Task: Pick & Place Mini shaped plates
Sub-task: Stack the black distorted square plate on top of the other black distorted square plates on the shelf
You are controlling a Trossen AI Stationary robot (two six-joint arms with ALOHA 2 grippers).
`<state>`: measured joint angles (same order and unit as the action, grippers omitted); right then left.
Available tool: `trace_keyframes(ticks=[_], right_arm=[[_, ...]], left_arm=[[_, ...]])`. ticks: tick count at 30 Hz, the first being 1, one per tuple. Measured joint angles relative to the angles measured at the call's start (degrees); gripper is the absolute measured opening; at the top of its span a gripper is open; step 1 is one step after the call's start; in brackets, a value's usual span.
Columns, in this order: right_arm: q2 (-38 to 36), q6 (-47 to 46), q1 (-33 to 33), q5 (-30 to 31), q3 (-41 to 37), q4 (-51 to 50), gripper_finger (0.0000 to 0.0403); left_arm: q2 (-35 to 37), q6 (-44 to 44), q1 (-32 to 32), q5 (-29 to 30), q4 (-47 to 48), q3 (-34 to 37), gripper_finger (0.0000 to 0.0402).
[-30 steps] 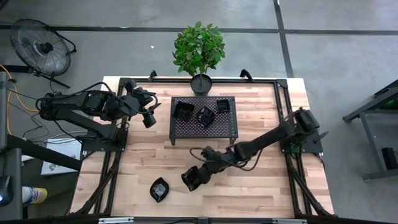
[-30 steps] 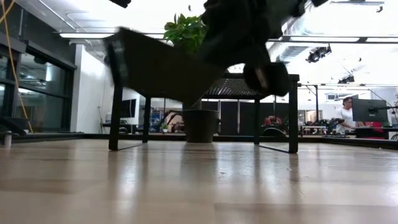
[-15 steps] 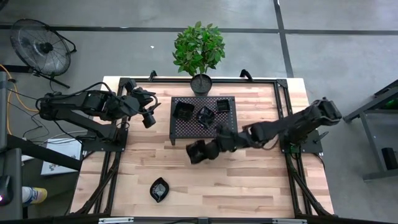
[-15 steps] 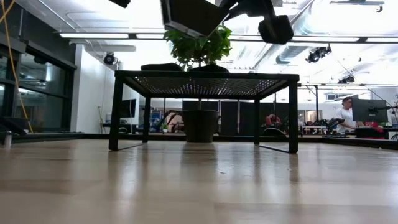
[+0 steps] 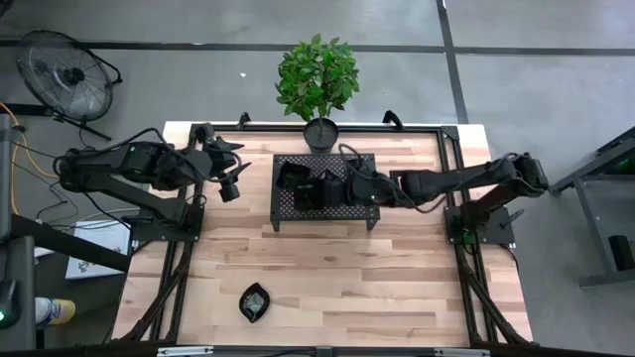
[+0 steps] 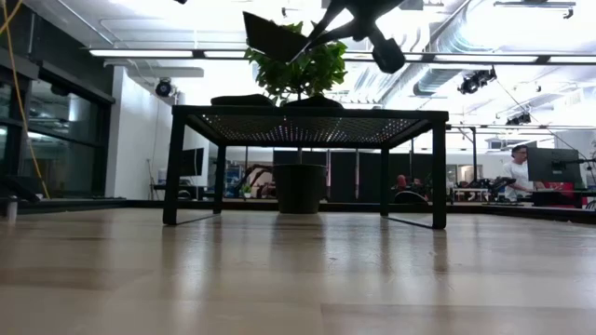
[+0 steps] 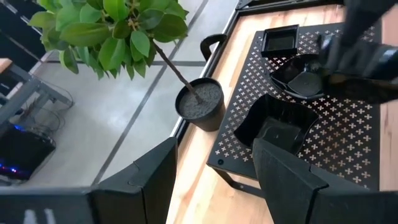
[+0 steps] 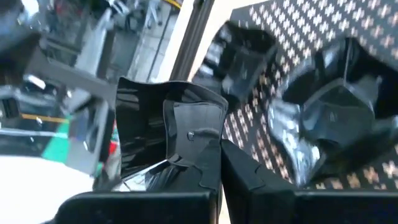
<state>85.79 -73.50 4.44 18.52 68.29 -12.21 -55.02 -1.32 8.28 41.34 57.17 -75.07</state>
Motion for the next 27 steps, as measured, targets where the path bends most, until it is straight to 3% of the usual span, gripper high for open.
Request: trace_keyframes(ticks=[8, 13, 17, 22, 27], right_arm=[[0.09, -3.51, -4.22, 0.28, 0.62, 1.66, 0.0000], [2.57, -1.01, -5.60, 1.69, 8.37, -5.15, 0.0000], [6.01, 4.02, -5.61, 3.65, 16.68, -13.53, 0.0000], [9.07, 9.50, -3.04, 15.81, 24.93, -23.08, 0.0000], [10.13, 20.83, 0.34, 31.41, 28.32, -21.06, 0.0000]], left_arm=[[2.15, 1.09, 0.00, -0.34, -0.04, 0.00, 0.0204], [2.46, 0.94, 0.00, -0.61, -0.11, 0.00, 0.0204], [1.25, 1.06, 0.00, -5.39, -2.61, 0.00, 0.0204], [-1.42, 0.15, 0.02, -6.49, -8.58, 0.02, 0.0205], [-5.15, -0.42, 0.00, -4.93, -13.87, 0.03, 0.0204]])
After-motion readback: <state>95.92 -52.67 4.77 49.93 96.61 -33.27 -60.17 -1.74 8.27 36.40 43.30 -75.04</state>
